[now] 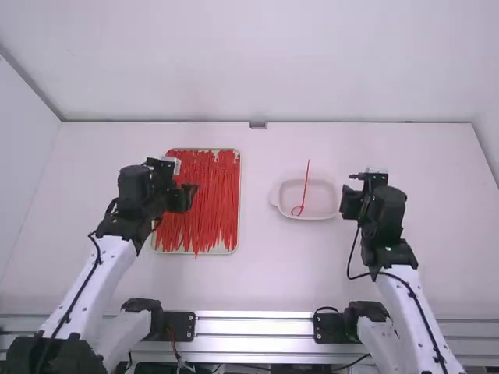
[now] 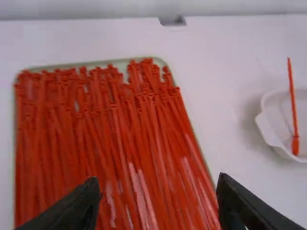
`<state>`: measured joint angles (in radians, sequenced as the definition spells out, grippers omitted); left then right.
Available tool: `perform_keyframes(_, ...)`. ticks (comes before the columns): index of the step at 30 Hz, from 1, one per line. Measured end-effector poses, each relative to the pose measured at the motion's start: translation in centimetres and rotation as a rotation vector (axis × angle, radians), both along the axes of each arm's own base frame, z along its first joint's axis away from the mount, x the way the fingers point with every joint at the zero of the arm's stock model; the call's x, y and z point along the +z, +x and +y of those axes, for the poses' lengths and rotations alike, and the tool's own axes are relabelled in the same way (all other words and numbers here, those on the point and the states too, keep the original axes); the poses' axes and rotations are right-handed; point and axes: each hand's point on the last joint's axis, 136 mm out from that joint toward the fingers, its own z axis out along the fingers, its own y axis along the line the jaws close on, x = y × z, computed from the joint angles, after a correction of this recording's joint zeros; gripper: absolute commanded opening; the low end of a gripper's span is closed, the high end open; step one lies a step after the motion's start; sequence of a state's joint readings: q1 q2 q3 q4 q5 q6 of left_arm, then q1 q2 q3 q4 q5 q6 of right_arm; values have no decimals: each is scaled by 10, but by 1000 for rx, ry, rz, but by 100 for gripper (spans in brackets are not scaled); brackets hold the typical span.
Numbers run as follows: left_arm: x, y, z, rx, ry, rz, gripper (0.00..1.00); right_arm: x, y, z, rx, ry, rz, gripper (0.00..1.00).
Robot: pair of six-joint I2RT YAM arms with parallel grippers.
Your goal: Fasten the cable tie
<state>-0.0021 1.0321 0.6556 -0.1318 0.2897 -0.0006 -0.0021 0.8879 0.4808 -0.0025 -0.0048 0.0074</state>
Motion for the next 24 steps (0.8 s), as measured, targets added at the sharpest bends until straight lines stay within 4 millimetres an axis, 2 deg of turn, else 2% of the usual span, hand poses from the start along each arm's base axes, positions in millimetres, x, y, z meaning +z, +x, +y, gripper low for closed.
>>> perform_keyframes(6, 3, -10, 21, 108, 66, -128, 43, -24, -27, 0, 2, -8, -3, 41)
perform_keyframes(8, -2, -18, 29, 148, 90, -139, 38, -34, -36, 0, 2, -8, -4, 36)
perform_keyframes(12, -24, -38, 41, 209, 126, -136, 28, -56, -52, 0, 3, -8, -4, 26)
perform_keyframes(20, -62, -66, 47, 237, 143, -138, 10, -96, -74, 0, 3, -10, -4, 9)
perform_keyframes(24, -77, -75, 47, 237, 143, -141, 4, -81, -71, 0, 3, -10, -74, 3)
